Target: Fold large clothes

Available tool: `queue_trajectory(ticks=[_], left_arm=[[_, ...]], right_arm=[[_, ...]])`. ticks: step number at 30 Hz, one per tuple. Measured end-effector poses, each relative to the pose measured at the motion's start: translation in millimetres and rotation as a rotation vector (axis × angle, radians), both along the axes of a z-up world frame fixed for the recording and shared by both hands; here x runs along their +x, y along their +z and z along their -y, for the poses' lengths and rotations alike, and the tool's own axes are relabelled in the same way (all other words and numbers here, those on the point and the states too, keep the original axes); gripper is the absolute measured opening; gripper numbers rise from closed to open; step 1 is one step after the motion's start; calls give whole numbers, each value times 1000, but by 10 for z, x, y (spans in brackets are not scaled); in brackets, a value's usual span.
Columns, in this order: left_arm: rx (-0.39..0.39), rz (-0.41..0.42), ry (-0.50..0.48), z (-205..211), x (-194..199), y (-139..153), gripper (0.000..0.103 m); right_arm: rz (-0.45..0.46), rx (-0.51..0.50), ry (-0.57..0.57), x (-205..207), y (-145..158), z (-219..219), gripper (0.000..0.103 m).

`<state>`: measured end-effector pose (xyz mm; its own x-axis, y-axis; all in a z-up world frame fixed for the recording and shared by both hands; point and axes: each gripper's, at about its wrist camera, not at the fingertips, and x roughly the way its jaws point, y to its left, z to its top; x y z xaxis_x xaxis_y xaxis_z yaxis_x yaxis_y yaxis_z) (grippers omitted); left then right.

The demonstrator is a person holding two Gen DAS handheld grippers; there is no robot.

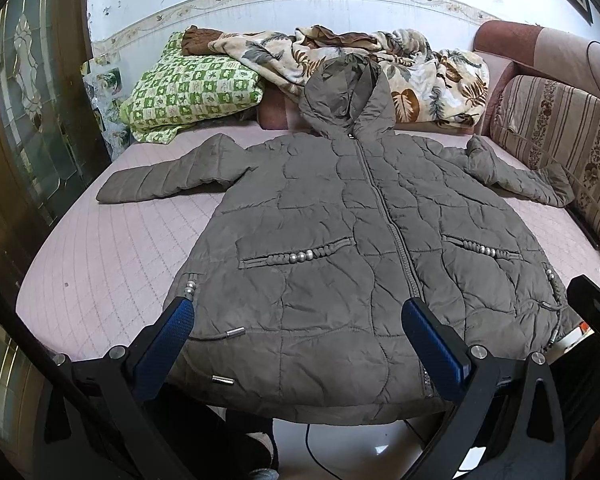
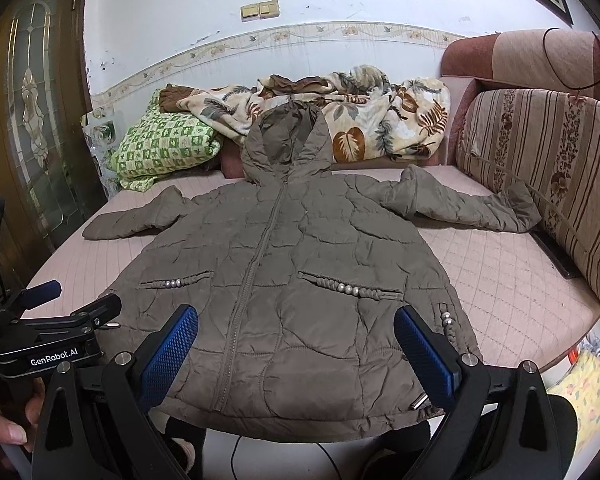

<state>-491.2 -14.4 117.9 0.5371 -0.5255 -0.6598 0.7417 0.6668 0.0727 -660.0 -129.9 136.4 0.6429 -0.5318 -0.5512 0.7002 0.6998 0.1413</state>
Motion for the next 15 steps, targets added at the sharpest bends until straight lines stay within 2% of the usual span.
queue_trajectory(ticks=[8,15], left_arm=[[0,-1,-4,-12,5,-16,103],[8,-8,-8,-18,36,-62,103]], right_arm=[[12,-1,8,-1,-37,13,100],[26,45,7,-17,-77,91,100]])
